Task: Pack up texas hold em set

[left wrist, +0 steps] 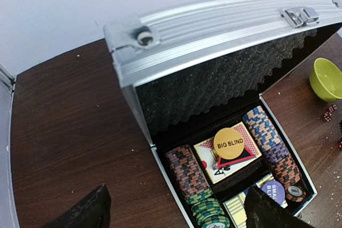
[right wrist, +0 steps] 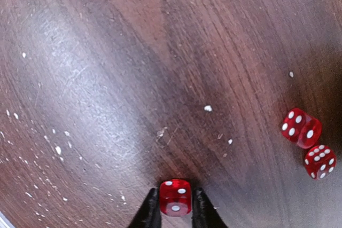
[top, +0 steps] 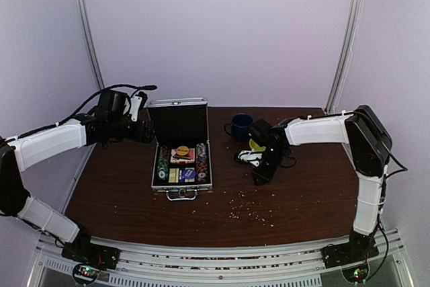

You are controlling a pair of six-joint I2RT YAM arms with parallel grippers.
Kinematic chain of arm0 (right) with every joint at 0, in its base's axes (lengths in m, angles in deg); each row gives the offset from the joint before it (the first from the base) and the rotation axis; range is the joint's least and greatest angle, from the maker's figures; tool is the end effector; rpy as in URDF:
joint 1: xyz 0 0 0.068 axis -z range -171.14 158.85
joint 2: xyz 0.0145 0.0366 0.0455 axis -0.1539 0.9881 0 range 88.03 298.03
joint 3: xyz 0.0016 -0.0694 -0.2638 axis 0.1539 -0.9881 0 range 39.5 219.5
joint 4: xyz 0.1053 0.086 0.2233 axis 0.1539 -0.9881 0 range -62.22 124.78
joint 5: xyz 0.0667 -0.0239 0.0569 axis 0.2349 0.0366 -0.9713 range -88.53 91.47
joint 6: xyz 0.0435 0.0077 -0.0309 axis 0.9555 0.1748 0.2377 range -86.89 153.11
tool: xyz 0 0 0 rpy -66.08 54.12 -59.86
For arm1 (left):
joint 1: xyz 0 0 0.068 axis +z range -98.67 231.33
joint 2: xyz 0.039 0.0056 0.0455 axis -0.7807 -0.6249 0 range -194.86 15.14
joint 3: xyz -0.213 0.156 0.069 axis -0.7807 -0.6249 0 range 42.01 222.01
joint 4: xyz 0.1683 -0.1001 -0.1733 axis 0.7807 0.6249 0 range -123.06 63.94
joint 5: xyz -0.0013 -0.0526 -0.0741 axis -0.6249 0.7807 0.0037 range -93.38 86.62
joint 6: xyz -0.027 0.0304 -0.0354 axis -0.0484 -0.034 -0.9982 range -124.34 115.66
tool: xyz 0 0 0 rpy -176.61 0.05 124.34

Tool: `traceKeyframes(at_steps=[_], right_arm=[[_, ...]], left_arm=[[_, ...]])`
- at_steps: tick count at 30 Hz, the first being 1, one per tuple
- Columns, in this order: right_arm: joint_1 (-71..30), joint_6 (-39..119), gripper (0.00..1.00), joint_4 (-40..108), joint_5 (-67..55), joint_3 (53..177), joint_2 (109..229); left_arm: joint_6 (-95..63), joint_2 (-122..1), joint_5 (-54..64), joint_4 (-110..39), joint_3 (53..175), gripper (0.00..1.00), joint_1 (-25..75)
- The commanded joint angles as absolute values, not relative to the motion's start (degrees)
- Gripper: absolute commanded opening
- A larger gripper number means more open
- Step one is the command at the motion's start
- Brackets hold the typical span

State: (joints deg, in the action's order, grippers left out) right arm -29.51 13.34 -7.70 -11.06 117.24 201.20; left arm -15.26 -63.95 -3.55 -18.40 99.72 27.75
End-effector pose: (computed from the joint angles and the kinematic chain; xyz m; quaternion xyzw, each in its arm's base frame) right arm 0.2939 0.2425 0.1567 -0.4903 0.8584 0.1241 0.0858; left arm 0.2830 -0.1233 0.2749 0.0976 0.8858 -0.1333 0.4337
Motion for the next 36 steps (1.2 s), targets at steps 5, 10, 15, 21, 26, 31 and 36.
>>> traceKeyframes(at_steps=[5, 10, 15, 21, 26, 31, 36], right_arm=[[-29.18, 13.49, 0.14, -9.78, -15.45, 121.44, 202.05], [-30.51, 13.37, 0.12, -10.37, -17.59, 129.68, 202.54], [-33.05, 14.32, 0.11, -8.04, -18.95, 139.04, 205.82], [-37.69, 15.37, 0.11, -8.46, -19.36, 151.81, 213.89], [-39.98, 16.28, 0.11, -8.95, -18.6, 159.97, 220.38], [-40.81, 17.57, 0.11, -9.5, -18.44, 166.05, 225.57], [-41.42, 17.92, 0.11, -9.45, -17.58, 168.52, 228.24]], left_arm=[[-15.24, -64.14, -2.89, -19.46, 100.25, 0.88, 28.22], [-15.24, -63.79, -3.16, -19.43, 100.25, 0.88, 28.51], [-15.26, -63.13, -3.68, -19.43, 100.15, 0.88, 28.61], [-15.29, -62.42, -4.34, -19.17, 100.19, 0.88, 28.76], [-15.24, -61.81, -4.22, -19.1, 100.14, 0.88, 29.12], [-15.24, -61.68, -3.61, -19.13, 100.24, 0.88, 29.22], [-15.33, -61.37, -3.35, -19.08, 100.14, 0.88, 29.32]])
